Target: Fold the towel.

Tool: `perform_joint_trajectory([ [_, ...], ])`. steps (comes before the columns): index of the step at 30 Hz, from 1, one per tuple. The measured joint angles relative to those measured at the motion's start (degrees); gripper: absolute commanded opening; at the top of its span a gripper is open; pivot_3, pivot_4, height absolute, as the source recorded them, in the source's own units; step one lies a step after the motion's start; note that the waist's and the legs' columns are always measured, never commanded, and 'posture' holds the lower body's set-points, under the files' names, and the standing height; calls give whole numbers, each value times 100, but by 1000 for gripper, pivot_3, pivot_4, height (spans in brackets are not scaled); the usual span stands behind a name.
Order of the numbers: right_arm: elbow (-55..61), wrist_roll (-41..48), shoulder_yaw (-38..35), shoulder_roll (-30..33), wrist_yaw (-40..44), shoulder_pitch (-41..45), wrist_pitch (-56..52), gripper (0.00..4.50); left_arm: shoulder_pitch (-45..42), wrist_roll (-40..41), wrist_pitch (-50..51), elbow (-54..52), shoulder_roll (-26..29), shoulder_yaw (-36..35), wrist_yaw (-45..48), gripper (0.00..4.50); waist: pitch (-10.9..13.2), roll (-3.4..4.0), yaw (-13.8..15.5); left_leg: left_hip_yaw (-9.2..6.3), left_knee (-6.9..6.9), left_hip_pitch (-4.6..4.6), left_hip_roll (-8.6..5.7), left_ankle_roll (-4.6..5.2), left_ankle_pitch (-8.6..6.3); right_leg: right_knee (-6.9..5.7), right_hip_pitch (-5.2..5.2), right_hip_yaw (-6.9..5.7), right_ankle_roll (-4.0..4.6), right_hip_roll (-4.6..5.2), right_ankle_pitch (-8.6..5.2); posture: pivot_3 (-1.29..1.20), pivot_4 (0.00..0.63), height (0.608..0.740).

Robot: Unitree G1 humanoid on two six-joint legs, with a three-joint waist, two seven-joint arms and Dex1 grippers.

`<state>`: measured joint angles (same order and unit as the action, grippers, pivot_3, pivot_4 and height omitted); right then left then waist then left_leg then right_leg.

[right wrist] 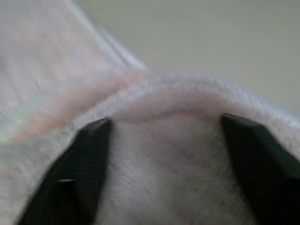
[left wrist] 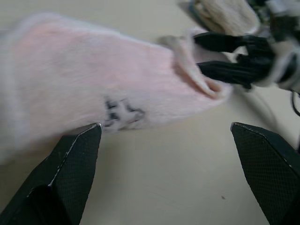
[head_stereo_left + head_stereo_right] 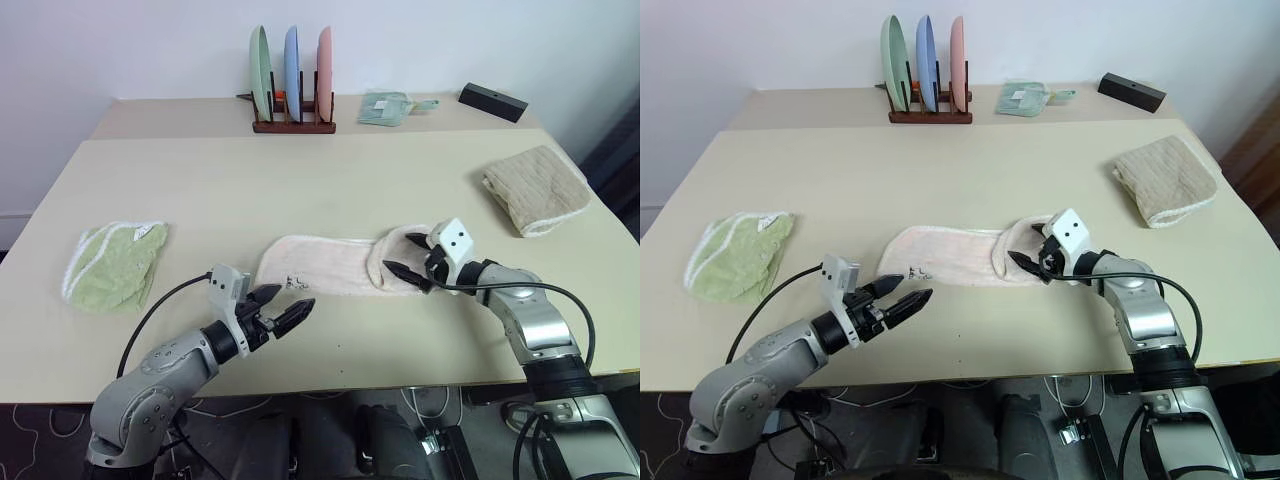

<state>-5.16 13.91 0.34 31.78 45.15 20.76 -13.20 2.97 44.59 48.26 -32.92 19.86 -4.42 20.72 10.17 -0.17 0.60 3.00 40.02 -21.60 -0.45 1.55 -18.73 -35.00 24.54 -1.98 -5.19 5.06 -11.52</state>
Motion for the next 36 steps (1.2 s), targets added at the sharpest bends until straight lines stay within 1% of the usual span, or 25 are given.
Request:
perform_joint_trajectory([
  [1, 180, 90, -68, 31, 39, 1, -33, 3683, 10, 119, 66, -1, -54, -58, -98, 4500, 0, 0, 4, -1, 0, 0, 0, 0, 0, 0, 0, 0, 0, 0, 0, 0, 150, 740],
  [4, 822, 431, -296, 395, 303, 34, -317, 3683, 100, 979, 451, 56, -645, -542, -873, 4500, 3, -3, 15, -7, 1, -2, -1, 3, -2, 1, -2, 1, -1, 9, 0, 0, 150, 740],
  [5, 976, 500, -379, 519, 348, 115, -395, 3683, 79, 1335, 591, 171, -859, -712, -1260, 4500, 3, -4, 13, -7, 2, 1, -2, 3, -2, 1, -4, 1, -1, 11, 0, 0, 150, 740],
  [10, 1210, 538, -344, 601, 376, 303, -550, 3683, -239, 2498, 772, 669, -1510, -1065, -2706, 4500, 2, -8, 21, -12, 1, 6, -3, 2, -2, 0, -10, -2, 1, 9, 0, 0, 150, 740],
  [13, 1213, 515, -290, 595, 367, 294, -573, 3683, -426, 2932, 674, 861, -1764, -1155, -3336, 4500, 2, -9, 18, -10, 1, 4, -7, 2, -2, 1, -10, -2, 1, 12, 0, 0, 150, 740],
  [15, 1215, 482, -257, 595, 366, 254, -561, 3683, -478, 3176, 596, 955, -1789, -1214, -3619, 4500, 2, -9, 13, -10, 1, 5, -7, 2, -2, 1, -9, -2, 1, 11, -1, 0, 150, 740],
  [16, 1215, 475, -243, 595, 365, 230, -557, 3735, -484, 3262, 534, 987, -1798, -1225, -3719, 3994, 2, -9, 12, -10, 1, 6, -7, 2, -2, 1, -10, -2, 2, 10, -1, 0, 150, 740],
  [17, 1215, 467, -233, 595, 365, 213, -555, 3735, -492, 3306, 454, 1052, -1808, -1236, -3793, 3693, 2, -9, 11, -10, 1, 6, -7, 2, -2, 1, -9, -1, 2, 10, -1, 0, 150, 740],
  [20, 1237, 464, -210, 597, 371, 114, -558, 3735, -558, 3281, 205, 1299, -1772, -1269, -3884, 2162, 2, -9, 12, -9, 1, 6, -7, 2, -2, 1, -9, -4, 4, 7, -2, 0, 150, 740],
  [21, 1282, 464, -194, 601, 379, 53, -560, 3735, -580, 3228, 142, 1366, -1727, -1275, -3874, 1572, 2, -9, 12, -9, 1, 5, -6, 2, -2, 2, -9, -7, 5, 6, -2, 0, 150, 740],
  [22, 1314, 464, -177, 602, 394, 6, -561, 3735, -600, 3196, 104, 1407, -1689, -1268, -3852, 1131, 2, -9, 14, -9, 0, 5, -6, 2, -2, 3, -9, -7, 7, 6, -4, 0, 150, 740],
  [23, 1351, 464, -142, 603, 419, -25, -564, 3735, -614, 3156, 79, 1442, -1641, -1252, -3822, 592, 2, -9, 14, -8, 0, 3, -7, 2, -2, 5, -9, -7, 7, 6, -4, 0, 150, 740],
  [24, 1405, 466, -131, 603, 435, -71, -564, 3735, -630, 3102, 63, 1460, -1617, -1215, -3780, 177, 2, -9, 17, -7, 0, 3, -7, 2, -2, 6, -9, -7, 8, 6, -4, 0, 150, 740],
  [25, 1431, 467, -130, 605, 444, -110, -565, 3735, -664, 3088, 34, 1452, -1586, -1186, -3711, 78, 2, -9, 25, -8, 1, 2, -7, 2, -2, 9, -10, -7, 8, 6, -4, 0, 150, 740],
  [29, 1537, 471, -130, 684, 491, -344, -564, 3735, -718, 2892, -44, 1489, -1483, -1073, -3484, 78, 3, -10, 17, -8, 0, 2, -7, 3, -3, 12, -11, -8, 9, 6, -5, 0, 150, 740],
  [30, 1572, 472, -129, 730, 523, -441, -570, 3735, -720, 2795, -51, 1487, -1383, -1027, -3373, 78, 3, -10, 18, -8, -1, 2, -7, 3, -3, 12, -10, -8, 10, 6, -6, 0, 150, 740],
  [34, 1697, 488, -128, 917, 681, -758, -631, 3735, -719, 2237, -133, 1387, -626, -921, -2740, 78, 3, -10, 2, -4, -2, 3, -4, 2, -3, 11, -8, -7, 21, 4, -12, 0, 150, 740],
  [36, 1695, 489, -160, 944, 684, -770, -629, 3735, -719, 1853, -190, 1301, 41, -837, -2162, 78, 4, -11, -8, -3, -4, 2, 2, 1, -3, 11, -4, -8, 28, -1, -16, 0, 150, 740],
])
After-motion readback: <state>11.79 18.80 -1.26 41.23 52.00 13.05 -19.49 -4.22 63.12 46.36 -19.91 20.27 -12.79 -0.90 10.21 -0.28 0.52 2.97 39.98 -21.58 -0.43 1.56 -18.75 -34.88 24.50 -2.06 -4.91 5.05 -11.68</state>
